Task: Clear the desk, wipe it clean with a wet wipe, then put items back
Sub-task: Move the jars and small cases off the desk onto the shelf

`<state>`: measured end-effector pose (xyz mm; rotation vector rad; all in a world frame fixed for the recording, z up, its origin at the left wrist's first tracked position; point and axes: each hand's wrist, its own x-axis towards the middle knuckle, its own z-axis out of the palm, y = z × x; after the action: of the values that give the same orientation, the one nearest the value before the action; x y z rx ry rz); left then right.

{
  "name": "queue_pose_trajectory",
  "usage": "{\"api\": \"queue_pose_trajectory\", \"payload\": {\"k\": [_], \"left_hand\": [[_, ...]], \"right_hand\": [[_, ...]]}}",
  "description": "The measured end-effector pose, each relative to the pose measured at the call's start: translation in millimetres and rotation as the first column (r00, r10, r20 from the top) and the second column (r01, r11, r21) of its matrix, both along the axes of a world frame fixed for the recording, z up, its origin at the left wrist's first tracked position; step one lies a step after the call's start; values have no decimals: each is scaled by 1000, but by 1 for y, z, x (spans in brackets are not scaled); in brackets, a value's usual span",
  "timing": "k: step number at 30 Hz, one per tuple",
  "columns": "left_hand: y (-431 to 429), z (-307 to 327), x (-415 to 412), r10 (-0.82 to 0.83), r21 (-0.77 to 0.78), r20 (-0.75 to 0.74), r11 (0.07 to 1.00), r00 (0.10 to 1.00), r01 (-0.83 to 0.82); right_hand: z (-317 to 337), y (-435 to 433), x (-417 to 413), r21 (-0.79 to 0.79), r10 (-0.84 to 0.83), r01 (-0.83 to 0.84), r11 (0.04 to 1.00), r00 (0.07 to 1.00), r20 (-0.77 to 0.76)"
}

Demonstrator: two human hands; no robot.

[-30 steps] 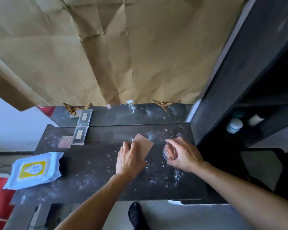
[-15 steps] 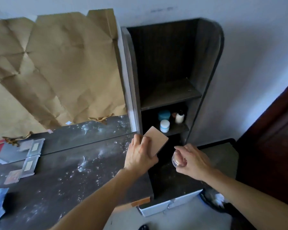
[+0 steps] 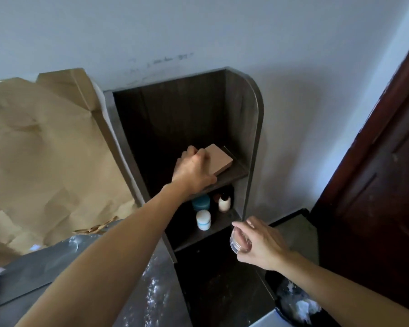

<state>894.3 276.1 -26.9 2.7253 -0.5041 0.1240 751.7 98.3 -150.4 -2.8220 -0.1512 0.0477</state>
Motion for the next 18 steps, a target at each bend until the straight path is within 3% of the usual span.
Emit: {"api": "queue_pose_trajectory", "payload": {"k": [8,13,16,18], "left_hand": [[-11,-6,48,-88,71,-132,993,987,98],[-23,-7,50,-177,123,-25,976,984,178],[-22,-7,45,-125,145,4,982,992,123],[-13,-5,35,-39,55,34,998,999,37]], "right_hand": [[-7,-15,27,40,100,-98,994,994,-36],[-11,-21,47,62,195,-192,980,980,-50],[-10,-22,62,77,266,-262,962,963,-48],[-9,-20,73,81,310,-307,948,950,-35]]}}
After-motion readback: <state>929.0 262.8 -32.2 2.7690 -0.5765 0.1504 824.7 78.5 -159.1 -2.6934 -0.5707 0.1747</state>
